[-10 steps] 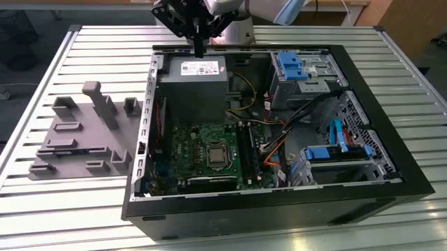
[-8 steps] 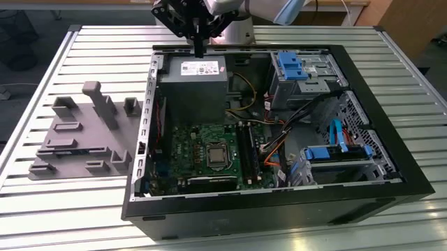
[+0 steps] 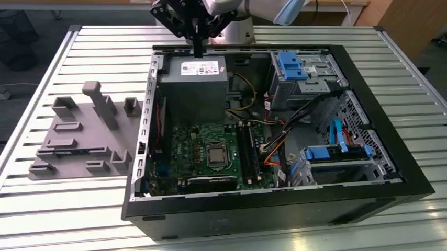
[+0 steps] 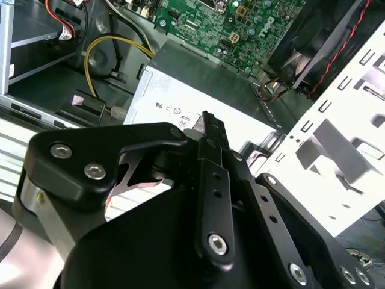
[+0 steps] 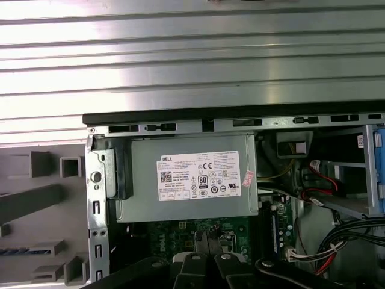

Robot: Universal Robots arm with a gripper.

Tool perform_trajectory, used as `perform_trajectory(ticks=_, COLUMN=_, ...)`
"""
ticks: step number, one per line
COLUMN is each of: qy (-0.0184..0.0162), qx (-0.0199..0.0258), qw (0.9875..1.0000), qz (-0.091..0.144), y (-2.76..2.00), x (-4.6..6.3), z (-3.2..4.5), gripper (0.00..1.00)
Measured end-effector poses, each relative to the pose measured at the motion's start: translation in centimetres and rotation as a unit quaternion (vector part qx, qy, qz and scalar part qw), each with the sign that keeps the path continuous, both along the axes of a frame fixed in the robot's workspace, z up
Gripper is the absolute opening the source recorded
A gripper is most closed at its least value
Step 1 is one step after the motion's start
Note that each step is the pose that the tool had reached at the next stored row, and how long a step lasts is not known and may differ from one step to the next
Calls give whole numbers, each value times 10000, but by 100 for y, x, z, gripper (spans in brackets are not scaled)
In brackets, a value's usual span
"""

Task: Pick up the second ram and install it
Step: 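Reach for the second ram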

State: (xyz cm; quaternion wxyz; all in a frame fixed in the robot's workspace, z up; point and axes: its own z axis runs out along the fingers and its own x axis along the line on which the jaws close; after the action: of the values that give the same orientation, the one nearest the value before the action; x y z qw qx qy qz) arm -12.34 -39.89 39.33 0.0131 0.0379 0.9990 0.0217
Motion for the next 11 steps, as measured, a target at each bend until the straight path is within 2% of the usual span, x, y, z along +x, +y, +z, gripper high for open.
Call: perform_trajectory(ticks=11, qy=0, qx=0, qw=10000, qz=0, y=0, x=-93, z=-4, gripper=11)
